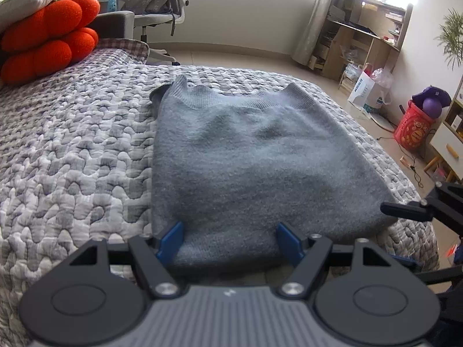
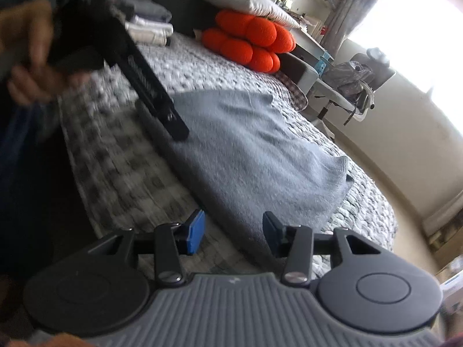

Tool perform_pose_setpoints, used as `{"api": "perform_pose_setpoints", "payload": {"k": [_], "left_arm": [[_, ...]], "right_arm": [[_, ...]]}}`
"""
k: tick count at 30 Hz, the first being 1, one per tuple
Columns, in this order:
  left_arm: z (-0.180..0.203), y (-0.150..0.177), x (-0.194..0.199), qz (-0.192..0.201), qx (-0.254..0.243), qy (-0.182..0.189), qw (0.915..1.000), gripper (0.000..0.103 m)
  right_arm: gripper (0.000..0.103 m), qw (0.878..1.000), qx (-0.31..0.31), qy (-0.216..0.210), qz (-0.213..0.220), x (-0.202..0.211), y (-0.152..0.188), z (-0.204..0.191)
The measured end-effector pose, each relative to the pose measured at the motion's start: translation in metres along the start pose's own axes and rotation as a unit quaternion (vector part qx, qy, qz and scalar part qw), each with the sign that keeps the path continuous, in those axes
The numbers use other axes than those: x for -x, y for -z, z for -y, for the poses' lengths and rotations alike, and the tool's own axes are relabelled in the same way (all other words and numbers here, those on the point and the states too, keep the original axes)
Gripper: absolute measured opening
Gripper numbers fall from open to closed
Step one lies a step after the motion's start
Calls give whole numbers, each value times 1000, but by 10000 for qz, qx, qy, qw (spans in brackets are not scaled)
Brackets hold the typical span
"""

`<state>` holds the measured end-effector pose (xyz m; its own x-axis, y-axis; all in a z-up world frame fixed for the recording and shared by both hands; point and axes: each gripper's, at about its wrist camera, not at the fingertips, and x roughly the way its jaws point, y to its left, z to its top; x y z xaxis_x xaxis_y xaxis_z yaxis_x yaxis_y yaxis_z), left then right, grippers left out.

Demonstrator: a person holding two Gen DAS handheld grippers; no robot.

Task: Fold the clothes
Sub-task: 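Open the right gripper and pull both grippers back from the sweater, then close both grippers on the grey sweater's edge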

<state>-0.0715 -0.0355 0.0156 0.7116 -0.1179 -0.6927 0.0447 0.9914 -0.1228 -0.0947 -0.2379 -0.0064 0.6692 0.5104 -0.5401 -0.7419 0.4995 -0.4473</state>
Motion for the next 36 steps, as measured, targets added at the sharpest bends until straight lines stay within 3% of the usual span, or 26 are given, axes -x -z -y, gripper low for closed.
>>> {"api": "perform_pose_setpoints", "payload": {"k": [4, 7, 10, 13, 16, 21, 29, 36], "left_arm": [[1, 0, 1, -7, -34, 1, 10000, 74], [2, 0, 2, -12, -56, -3, 10000, 74], [5, 0, 4, -10, -139, -37, 9999, 74], [10, 0, 7, 26, -289, -122, 9995, 74], [20, 0, 19, 256, -666, -159, 9973, 74], [30, 2, 30, 453, -1155, 188, 9921, 81], [48, 2, 22, 512, -1991, 156, 9785, 81], [72, 17, 14, 866, -2978, -324, 9501, 79]], "right_arm": [[48, 9970, 641, 418, -115, -12, 6, -15], [44, 9959, 729, 524, -96, -12, 7, -15], [27, 9964, 650, 529, -119, -13, 7, -9], [16, 9980, 424, 463, -28, -10, 5, -2], [15, 9992, 102, 383, 106, -7, 0, 8], [14, 9978, -515, 310, 294, -7, -10, 28], [14, 9909, -1258, 102, 472, -5, -24, 48], [13, 9832, -1737, -43, 553, -2, -24, 60]]}}
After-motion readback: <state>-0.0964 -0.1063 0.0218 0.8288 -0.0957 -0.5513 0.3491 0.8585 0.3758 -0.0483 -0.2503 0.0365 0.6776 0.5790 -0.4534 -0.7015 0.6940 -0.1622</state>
